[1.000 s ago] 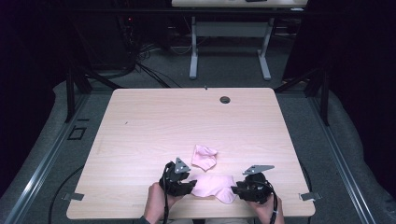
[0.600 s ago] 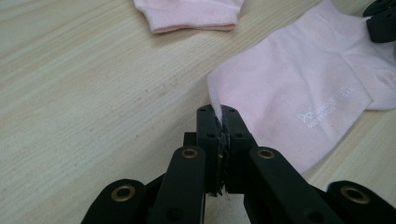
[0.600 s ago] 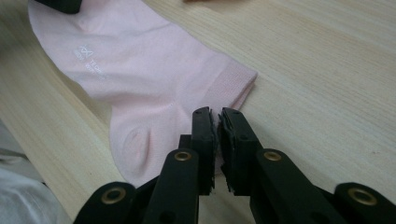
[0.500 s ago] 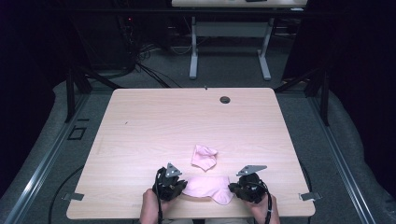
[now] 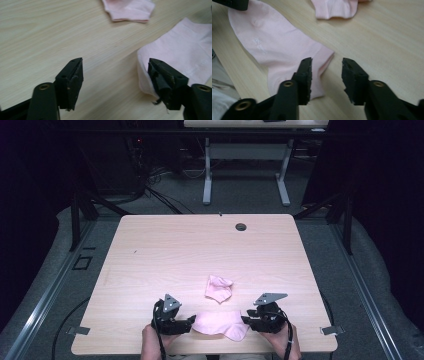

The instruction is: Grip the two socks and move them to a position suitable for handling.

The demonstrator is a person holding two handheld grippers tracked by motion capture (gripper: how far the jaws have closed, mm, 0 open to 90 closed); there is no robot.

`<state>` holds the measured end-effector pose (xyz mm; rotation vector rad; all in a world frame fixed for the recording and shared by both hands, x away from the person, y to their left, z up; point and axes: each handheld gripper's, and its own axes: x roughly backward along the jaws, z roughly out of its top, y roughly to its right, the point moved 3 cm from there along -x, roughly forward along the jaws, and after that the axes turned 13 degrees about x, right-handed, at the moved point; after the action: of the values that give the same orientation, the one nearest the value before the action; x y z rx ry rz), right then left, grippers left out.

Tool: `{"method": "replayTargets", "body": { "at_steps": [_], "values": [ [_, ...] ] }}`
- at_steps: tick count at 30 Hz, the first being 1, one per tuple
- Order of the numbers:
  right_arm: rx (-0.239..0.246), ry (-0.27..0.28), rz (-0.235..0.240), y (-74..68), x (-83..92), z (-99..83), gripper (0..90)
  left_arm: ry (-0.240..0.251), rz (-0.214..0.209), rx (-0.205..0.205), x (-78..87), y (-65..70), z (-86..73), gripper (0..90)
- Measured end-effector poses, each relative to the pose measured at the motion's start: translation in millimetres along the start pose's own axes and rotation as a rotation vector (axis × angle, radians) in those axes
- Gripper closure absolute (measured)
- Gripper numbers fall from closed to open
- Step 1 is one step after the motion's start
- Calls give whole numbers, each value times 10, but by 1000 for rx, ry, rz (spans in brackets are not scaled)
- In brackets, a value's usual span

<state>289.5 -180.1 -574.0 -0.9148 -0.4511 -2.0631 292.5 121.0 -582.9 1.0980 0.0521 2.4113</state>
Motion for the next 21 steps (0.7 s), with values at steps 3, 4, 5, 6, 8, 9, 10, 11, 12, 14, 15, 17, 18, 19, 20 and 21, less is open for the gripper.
{"method": "replayTargets", "body": {
  "at_steps": [3, 4, 5, 6, 8, 9, 10, 11, 12, 14, 15, 17, 18, 19, 20, 21],
  "values": [
    [23, 10, -3, 34, -14, 118, 417, 10, 12, 32, 24, -126, -1, 140],
    [34, 2, -6, 40, -22, 146, 388, 17, -1, 42, 41, -157, 0, 120],
    [43, 13, -8, 37, -40, 186, 362, 23, -18, 61, 60, -171, -2, 90],
    [52, 8, -9, 38, -58, 224, 335, 26, -21, 59, 90, -180, 0, 64],
    [67, -4, -11, 34, -105, 291, 310, 43, -27, 59, 124, -178, 5, 36],
    [78, -6, -5, 33, -128, 320, 305, 45, -28, 63, 137, -177, 8, 20],
    [83, -12, -5, 28, -150, 347, 305, 51, -22, 63, 149, -181, 14, 9],
    [91, -10, -5, 22, -174, 372, 303, 61, -14, 63, 154, -191, 20, 5],
    [101, -13, -1, 16, -194, 396, 302, 63, -6, 70, 162, -207, 22, 4],
    [122, -15, -1, -7, -249, 456, 299, 69, 17, 77, 167, -263, 21, 2],
    [131, -17, -1, -14, -268, 478, 302, 76, 31, 79, 175, -301, 14, 2],
    [158, -29, 0, -28, -319, 544, 313, 87, 70, 90, 186, -387, -6, 1],
    [169, -27, -5, -39, -345, 581, 327, 93, 88, 99, 185, -433, -22, 0],
    [185, -27, -2, -44, -371, 620, 337, 89, 117, 99, 186, -497, -44, 0],
    [200, -31, -8, -46, -407, 669, 350, 94, 137, 106, 182, -543, -64, 1],
    [210, -35, -6, -48, -437, 707, 366, 95, 147, 111, 177, -574, -80, 1]
  ]
}}
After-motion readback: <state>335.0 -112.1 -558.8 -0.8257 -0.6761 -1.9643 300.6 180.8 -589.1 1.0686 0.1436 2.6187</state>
